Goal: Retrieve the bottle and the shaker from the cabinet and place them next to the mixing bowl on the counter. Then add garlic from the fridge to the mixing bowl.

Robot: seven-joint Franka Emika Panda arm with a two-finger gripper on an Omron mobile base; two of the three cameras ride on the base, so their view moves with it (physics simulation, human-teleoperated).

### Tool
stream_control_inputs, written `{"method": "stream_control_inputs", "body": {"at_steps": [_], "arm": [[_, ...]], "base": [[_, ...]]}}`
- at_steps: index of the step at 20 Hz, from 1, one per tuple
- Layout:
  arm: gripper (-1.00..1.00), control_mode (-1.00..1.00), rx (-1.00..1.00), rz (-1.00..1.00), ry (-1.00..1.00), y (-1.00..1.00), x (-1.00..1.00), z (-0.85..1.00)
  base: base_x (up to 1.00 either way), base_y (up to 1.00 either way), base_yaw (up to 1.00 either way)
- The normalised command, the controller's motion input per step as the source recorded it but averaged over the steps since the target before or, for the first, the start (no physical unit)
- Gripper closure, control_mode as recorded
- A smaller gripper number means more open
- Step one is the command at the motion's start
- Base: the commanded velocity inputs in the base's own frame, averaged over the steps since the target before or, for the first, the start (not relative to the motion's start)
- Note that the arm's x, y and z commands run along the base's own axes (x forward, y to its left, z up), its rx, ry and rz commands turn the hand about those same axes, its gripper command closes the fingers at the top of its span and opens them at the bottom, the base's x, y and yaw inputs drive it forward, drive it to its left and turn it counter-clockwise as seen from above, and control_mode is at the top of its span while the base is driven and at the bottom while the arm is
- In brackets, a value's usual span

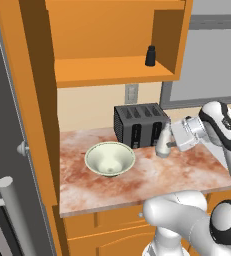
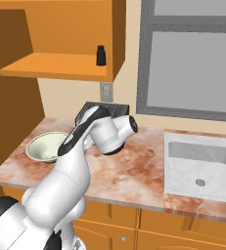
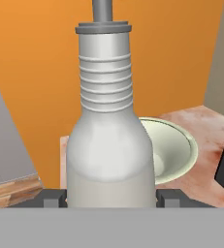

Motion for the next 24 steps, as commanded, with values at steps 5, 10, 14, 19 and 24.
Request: {"method": "stream_control_inputs", "body": {"at_steps": [5, 10, 14, 19, 24], "arm": [[1.00, -1.00, -0.05, 0.00, 0.00, 0.00, 0.26, -0.53], [1.00, -1.00, -0.04, 0.00, 0.00, 0.00, 0.27, -0.49], [1.00, -1.00, -0.02, 0.00, 0.00, 0.00, 0.29, -0.39], [1.00, -1.00, 0.00, 0.00, 0.00, 0.02, 0.44, -0.11], [1.00, -1.00, 0.00, 0.00, 0.00, 0.04, 0.21, -0.05]], "base": [[0.00, 0.00, 0.00], [0.00, 0.00, 0.00], [0.00, 0.00, 0.00], [0.00, 0.00, 0.00], [0.00, 0.00, 0.00]]}}
